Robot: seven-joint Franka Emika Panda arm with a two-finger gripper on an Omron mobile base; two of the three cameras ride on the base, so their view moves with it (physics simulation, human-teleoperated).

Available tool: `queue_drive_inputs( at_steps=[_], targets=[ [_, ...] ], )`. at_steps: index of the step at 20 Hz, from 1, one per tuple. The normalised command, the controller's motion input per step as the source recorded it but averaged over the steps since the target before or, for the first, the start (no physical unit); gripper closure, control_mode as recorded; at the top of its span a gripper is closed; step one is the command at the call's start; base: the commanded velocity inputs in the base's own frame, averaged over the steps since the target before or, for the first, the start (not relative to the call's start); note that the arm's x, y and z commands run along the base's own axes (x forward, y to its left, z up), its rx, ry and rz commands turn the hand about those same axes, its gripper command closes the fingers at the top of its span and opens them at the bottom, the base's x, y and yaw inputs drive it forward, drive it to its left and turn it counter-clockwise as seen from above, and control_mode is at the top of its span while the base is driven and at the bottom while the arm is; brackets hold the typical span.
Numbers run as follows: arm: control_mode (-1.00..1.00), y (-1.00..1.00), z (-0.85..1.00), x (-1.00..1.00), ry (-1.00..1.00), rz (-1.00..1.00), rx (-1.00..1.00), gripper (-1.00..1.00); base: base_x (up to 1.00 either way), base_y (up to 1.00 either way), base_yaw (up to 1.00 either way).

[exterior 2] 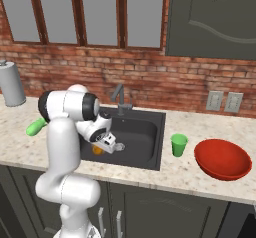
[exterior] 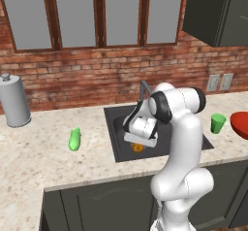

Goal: Remove the corn and orange from the sink. Then move the bowl and cup from the counter to the sink for washing.

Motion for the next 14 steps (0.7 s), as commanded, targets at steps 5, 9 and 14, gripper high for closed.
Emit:
queue_drive_inputs(
  at_steps=[5,9,14],
  targets=[
    [-1.0,0.08,0.34,-0.12,-0.11,0.0,0.0,1.0,0.0,0.0,0.0],
    [-1.0,0.0,0.34,-0.17,-0.1,0.0,0.0,1.0,0.0,0.0,0.0],
    [-1.0,-0.02,0.4,-0.18,-0.14,0.0,-0.02,1.0,0.0,0.0,0.0]
  ],
)
